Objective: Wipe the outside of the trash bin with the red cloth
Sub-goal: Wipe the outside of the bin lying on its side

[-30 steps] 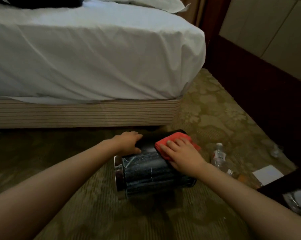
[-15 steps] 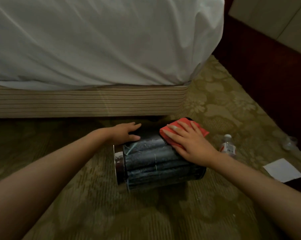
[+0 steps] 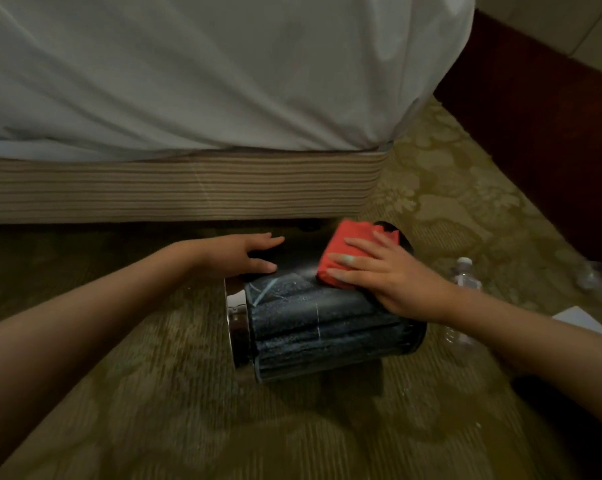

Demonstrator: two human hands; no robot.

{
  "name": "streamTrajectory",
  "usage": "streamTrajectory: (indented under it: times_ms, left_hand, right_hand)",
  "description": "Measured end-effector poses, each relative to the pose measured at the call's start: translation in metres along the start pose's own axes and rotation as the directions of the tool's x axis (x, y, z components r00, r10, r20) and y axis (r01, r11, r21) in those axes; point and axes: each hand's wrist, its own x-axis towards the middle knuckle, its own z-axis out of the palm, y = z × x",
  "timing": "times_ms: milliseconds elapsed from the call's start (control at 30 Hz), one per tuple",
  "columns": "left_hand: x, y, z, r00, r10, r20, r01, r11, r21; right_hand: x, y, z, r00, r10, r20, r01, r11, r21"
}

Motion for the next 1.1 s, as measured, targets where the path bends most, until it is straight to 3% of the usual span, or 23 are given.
streamTrajectory:
  times_ms: [133,267,367,633,833,933,1100]
  left_hand:
    - [-0.001,0.001,0.0,1.0,0.013,0.012,-0.013,1.0,0.01]
    - [-0.003,0.004,0.005,1.0,0.023,-0.015,-0.022,0.999,0.023]
    - [-0.003,0.0,0.006,0.999,0.03,-0.015,-0.029,1.0,0.008]
    - [-0.005,0.0,0.008,0.999,0.032,0.001,-0.032,0.999,0.002]
    - [-0.007,0.001,0.003,0.999,0.008,-0.035,-0.009,1.0,-0.03]
    - [-0.012,-0.002,-0.001,0.998,-0.028,-0.052,0.024,0.998,-0.066]
    - [-0.014,-0.002,-0.001,0.998,-0.024,-0.058,0.022,0.999,-0.049]
  right_hand:
    - [-0.041,0.022,-0.019,1.0,-0.01,-0.003,0.01,0.989,-0.148]
    - [0.016,-0.012,-0.004,0.999,-0.019,-0.04,0.016,0.997,-0.072]
    - [0.041,-0.026,0.006,0.999,-0.002,0.043,0.002,1.0,0.002]
    - [-0.038,0.014,-0.018,1.0,-0.004,-0.001,0.003,0.982,-0.188]
    - [0.049,-0.035,0.01,0.997,-0.034,0.071,0.037,0.999,-0.038]
    - [0.021,-0.019,-0.002,0.994,-0.103,0.047,0.105,0.992,-0.063]
    - [-0.013,0.002,-0.019,0.997,-0.072,0.032,0.076,0.985,-0.152]
